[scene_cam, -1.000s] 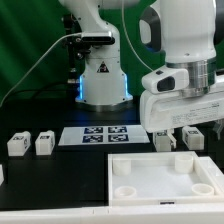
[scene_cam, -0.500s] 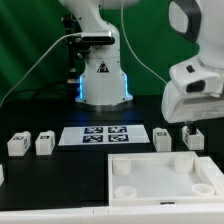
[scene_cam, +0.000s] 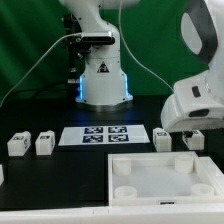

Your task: Assemble one leg

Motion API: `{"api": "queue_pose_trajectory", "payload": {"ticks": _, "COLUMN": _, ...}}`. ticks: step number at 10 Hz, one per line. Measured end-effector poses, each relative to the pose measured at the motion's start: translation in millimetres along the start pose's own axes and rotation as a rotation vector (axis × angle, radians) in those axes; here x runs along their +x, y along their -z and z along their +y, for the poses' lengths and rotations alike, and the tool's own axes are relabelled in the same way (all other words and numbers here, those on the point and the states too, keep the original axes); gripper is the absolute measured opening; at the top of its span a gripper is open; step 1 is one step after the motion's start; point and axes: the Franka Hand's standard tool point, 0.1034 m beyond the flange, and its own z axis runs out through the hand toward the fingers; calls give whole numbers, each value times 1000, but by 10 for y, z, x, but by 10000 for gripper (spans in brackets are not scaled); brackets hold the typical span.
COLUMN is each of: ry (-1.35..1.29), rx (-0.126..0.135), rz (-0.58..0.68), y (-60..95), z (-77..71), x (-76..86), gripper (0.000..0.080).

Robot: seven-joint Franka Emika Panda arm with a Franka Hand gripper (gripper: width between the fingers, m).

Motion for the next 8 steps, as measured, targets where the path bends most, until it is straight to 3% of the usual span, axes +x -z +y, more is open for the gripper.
{"api": "queue_pose_trajectory", "payload": {"ticks": 1, "ry": -22, "rx": 3, "rz": -22, "y": -70, "z": 5, "x": 66, "gripper": 649}}
{"api": "queue_pose_trajectory", "payload": {"ticks": 3, "ry": -37, "rx": -2, "rz": -55, "y": -210, "z": 45, "x": 15, "gripper": 649}}
{"api": "queue_pose_trajectory", "payload": {"ticks": 5, "ry": -51, "rx": 13, "rz": -80, "y": -308, "z": 57, "x": 24, "gripper": 649}}
{"api": "queue_pose_trajectory", "payload": {"ticks": 8, "ry": -52, "rx": -3, "rz": -89, "y": -394, "z": -16, "x": 16, "gripper": 649}}
